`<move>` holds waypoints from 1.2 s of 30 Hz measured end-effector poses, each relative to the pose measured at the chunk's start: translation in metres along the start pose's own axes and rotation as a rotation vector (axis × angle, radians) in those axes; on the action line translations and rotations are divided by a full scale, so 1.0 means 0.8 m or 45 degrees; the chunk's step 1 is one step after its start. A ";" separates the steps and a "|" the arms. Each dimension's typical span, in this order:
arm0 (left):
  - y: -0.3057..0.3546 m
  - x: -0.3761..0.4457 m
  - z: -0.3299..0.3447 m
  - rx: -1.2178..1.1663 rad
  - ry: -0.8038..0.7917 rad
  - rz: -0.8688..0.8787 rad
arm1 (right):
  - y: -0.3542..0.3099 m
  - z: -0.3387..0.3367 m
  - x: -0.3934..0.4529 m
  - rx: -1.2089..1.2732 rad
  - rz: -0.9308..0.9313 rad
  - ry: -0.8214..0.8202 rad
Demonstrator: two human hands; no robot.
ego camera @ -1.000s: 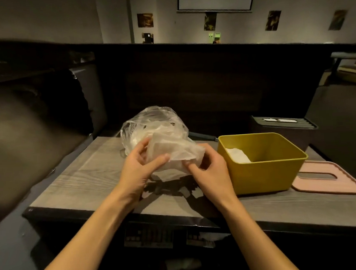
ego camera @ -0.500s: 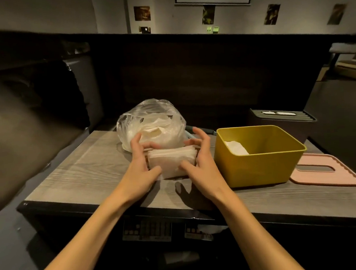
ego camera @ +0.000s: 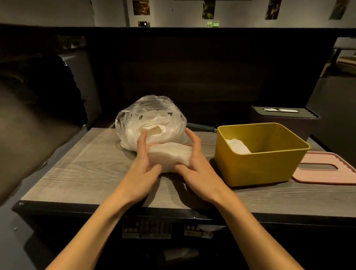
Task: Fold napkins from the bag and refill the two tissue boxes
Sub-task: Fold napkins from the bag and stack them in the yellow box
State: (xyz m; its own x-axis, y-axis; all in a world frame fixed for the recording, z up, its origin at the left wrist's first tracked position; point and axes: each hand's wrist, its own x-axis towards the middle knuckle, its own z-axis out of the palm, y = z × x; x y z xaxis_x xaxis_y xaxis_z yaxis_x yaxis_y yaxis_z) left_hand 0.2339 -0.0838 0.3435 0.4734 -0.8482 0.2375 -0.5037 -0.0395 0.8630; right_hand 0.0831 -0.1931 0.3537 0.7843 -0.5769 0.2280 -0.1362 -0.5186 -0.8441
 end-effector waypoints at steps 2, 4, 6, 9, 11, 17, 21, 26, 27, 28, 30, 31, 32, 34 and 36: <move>0.008 -0.003 0.001 0.035 -0.041 0.022 | 0.000 0.000 -0.001 0.000 -0.022 0.022; 0.009 -0.003 0.000 -0.031 0.050 0.047 | 0.003 -0.001 -0.002 0.067 -0.009 0.147; 0.009 -0.004 -0.003 -0.110 0.113 0.045 | 0.004 -0.004 -0.002 0.113 0.021 0.187; 0.012 -0.007 -0.003 -0.066 0.023 0.042 | 0.003 -0.003 -0.002 0.053 -0.001 0.068; 0.014 -0.008 -0.001 -0.045 0.023 0.048 | 0.002 0.000 -0.001 0.051 -0.017 0.046; 0.007 -0.006 -0.003 -0.054 0.038 0.054 | 0.004 0.004 0.000 -0.019 -0.032 0.105; 0.009 -0.007 -0.002 -0.015 0.028 0.072 | 0.010 0.000 0.002 -0.119 0.034 0.130; 0.007 -0.007 -0.007 -0.137 0.109 0.108 | 0.011 -0.001 0.002 -0.073 -0.007 0.205; 0.007 -0.007 -0.007 -0.112 0.068 0.081 | 0.012 0.000 0.003 -0.098 0.005 0.178; 0.007 -0.007 -0.007 -0.069 0.013 0.055 | 0.013 0.001 0.003 -0.127 0.015 0.157; 0.006 -0.007 -0.004 0.014 -0.058 0.030 | 0.013 0.003 0.003 -0.146 0.007 0.167; 0.006 -0.007 -0.003 0.032 -0.070 0.023 | 0.012 0.002 0.002 -0.142 -0.003 0.184; 0.006 -0.006 -0.004 0.029 -0.071 0.010 | 0.011 0.001 0.002 -0.136 -0.018 0.203; 0.005 -0.005 -0.006 0.031 -0.058 -0.013 | 0.010 -0.001 0.001 -0.139 -0.032 0.242; 0.003 -0.005 -0.007 0.054 -0.038 -0.026 | 0.011 -0.002 0.001 -0.172 -0.048 0.287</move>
State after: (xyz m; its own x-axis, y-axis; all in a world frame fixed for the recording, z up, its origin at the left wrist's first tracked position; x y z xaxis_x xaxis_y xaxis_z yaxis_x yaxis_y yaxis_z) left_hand 0.2346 -0.0773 0.3470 0.4627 -0.8622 0.2063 -0.5246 -0.0788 0.8477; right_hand 0.0817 -0.1991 0.3469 0.6381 -0.6735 0.3731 -0.2007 -0.6134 -0.7639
